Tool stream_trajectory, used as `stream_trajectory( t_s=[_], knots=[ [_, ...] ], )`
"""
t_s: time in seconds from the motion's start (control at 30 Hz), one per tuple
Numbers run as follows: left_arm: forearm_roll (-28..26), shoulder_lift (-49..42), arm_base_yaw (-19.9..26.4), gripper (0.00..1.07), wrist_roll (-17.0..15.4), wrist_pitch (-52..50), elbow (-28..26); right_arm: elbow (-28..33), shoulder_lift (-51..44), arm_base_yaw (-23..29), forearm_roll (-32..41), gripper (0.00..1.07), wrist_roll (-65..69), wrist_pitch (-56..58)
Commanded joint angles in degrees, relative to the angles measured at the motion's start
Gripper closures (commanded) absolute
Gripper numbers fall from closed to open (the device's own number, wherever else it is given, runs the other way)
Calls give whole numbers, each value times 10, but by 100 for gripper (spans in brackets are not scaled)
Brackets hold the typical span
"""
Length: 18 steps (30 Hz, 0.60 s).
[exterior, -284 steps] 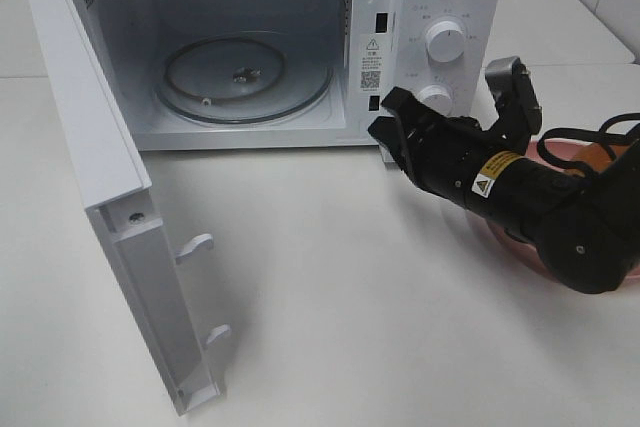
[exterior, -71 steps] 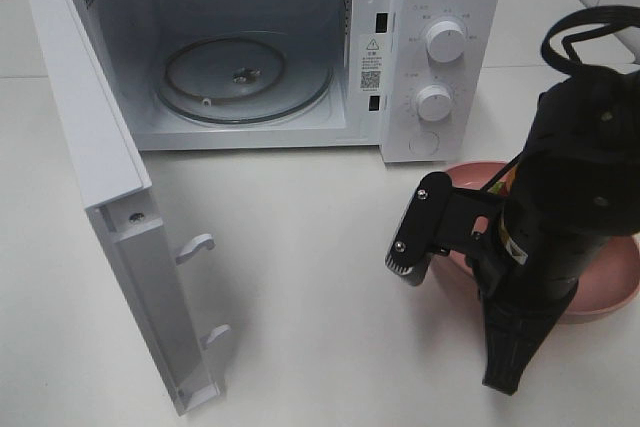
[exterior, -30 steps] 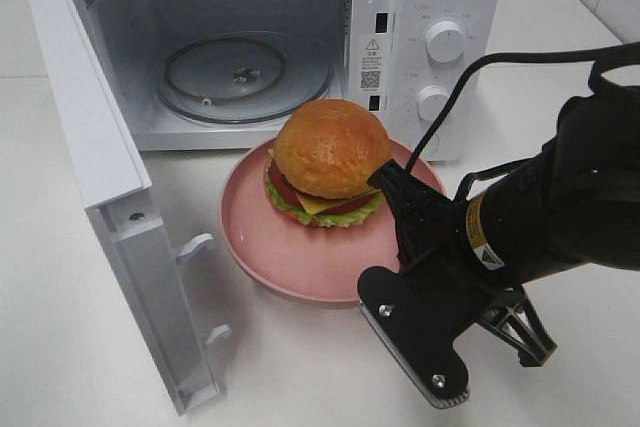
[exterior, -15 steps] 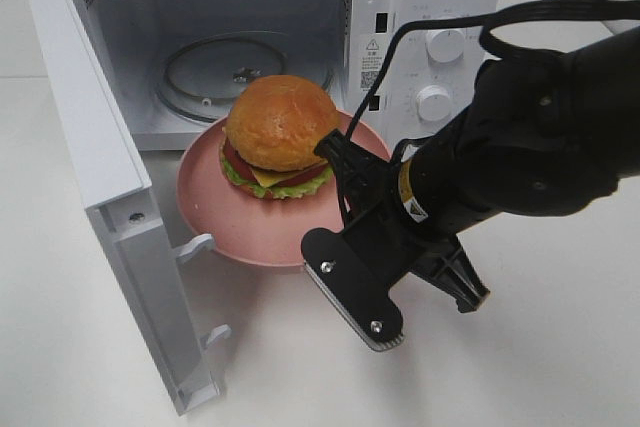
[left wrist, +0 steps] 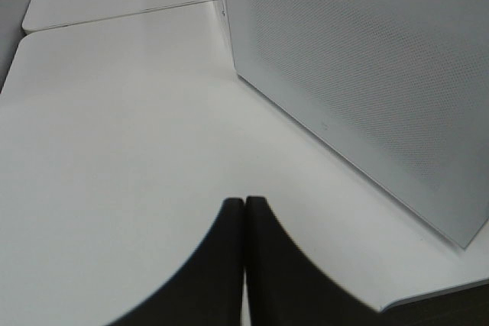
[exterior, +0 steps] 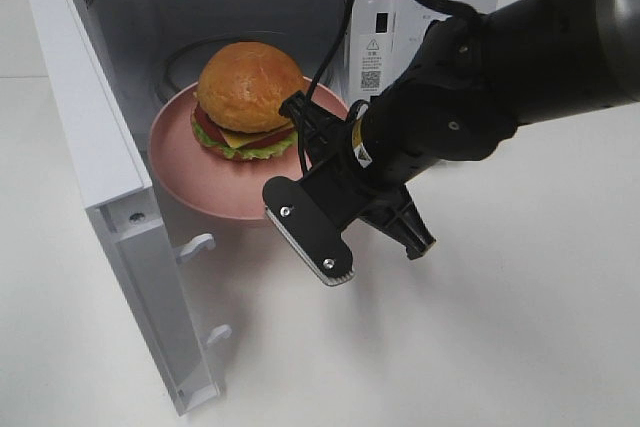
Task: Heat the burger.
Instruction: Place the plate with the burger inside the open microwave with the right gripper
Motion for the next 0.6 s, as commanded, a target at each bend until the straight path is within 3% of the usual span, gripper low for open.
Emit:
stream_trajectory(
  t_s=[0.03, 0.1, 0.27, 0.6],
  knots=[
    [1, -11, -1, 106, 1, -6, 2, -26, 1, -13, 37, 107, -50, -17],
    [1, -11, -1, 106, 1, -6, 2, -48, 6, -34, 100, 107, -120, -13],
    [1, -11, -1, 106, 1, -6, 2, -85, 19, -50, 142, 107, -163, 21],
    [1, -11, -1, 106, 1, -6, 2, -162, 68, -50, 144, 107, -156, 64]
  ],
)
